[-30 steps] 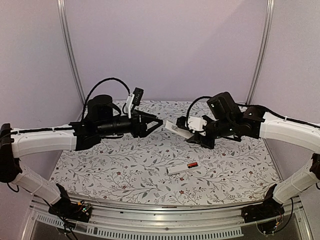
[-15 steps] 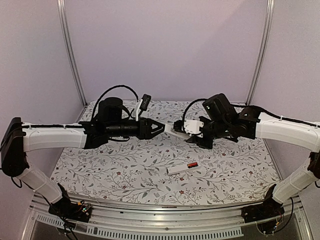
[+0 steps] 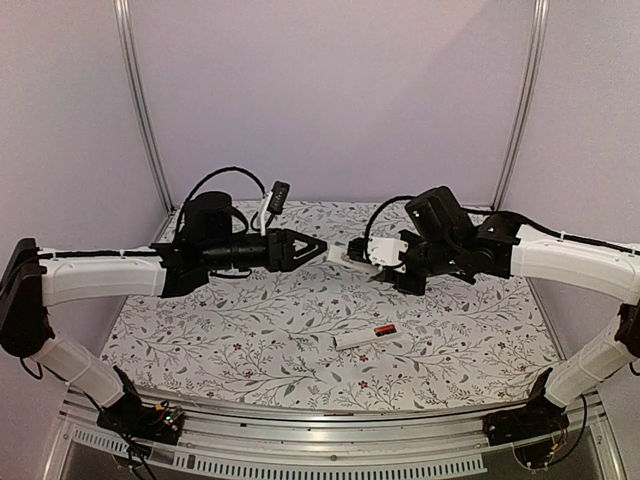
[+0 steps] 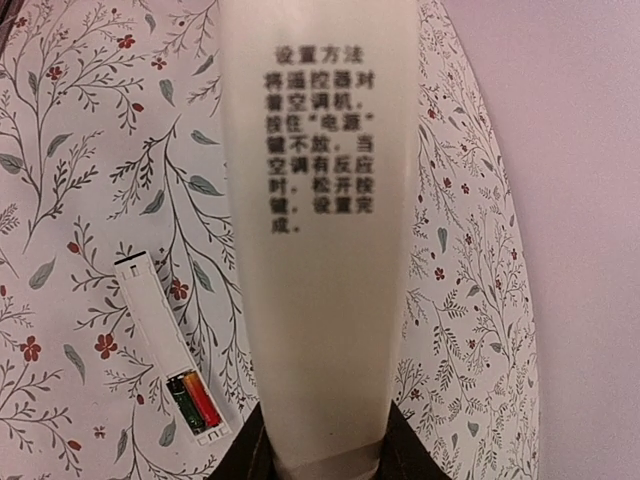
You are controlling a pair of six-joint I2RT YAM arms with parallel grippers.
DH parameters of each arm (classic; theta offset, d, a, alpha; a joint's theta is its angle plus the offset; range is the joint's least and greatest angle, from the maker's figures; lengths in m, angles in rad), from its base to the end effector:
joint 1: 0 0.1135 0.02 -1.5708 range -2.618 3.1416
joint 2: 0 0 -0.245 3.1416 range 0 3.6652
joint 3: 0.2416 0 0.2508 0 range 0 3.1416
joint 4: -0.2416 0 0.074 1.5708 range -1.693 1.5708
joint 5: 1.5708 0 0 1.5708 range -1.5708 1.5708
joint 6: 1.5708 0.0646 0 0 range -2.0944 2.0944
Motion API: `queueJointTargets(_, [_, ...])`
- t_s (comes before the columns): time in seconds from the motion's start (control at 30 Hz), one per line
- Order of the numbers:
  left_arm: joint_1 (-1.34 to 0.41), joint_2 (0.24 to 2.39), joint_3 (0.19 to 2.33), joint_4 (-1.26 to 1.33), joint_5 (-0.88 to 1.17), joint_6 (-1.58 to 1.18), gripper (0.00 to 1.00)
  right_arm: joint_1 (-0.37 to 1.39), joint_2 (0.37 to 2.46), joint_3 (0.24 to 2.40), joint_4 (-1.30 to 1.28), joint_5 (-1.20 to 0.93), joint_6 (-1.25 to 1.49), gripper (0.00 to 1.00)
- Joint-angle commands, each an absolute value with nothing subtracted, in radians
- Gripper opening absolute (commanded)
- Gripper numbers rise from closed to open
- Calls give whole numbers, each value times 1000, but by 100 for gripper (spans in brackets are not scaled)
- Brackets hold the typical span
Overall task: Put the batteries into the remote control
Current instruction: Pass from the right arm to the left
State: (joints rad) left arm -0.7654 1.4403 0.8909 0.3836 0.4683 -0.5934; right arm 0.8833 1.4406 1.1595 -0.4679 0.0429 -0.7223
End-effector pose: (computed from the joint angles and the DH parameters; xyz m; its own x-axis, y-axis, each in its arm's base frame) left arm 0.2372 -0.2683 0.2587 -0.6239 -0.0925 -0.7760 0.7121 0.3417 -0.6133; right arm 0.2181 0.2612 0.2522 0.1731 -0.8300 -0.5302 -0.8500 0.1460 -0.5061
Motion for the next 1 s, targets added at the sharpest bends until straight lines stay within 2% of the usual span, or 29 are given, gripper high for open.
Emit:
queueJointTargets(0.0, [-772,1502,913,391,497,-606,59,884,1456,1161,-452,65,-726,23])
queueJointTargets(0.23, [-793,1556,962,414,528,-608,54,887,1476,1173,-466,76,-732,23])
queueJointTargets(0.43, [-793,1572,960,411,536,-617,39,888,1470,1170,-451,77,-737,23])
queueJointTargets(0.5, [-794,1582,965,402,543,-619,31,888,1468,1171,-444,78,-739,23])
queueJointTargets(0.63, [-792,1586,967,397,545,-624,4,888,1470,1172,-440,86,-745,24])
queueJointTargets(0.67, [-792,1586,967,396,543,-628,0,888,1470,1170,-439,86,-745,26])
queueJointTargets(0.73, [-791,1580,964,396,535,-630,0,888,1467,1167,-433,84,-744,32])
queueJointTargets(0.83, [-785,1563,954,393,506,-626,0,889,1457,1154,-424,67,-731,51])
queueJointTargets(0.9, [-778,1544,948,372,468,-607,0,885,1440,1140,-416,41,-725,67])
queueJointTargets(0.97, [-769,1518,942,331,410,-576,0,872,1422,1121,-411,-17,-723,76])
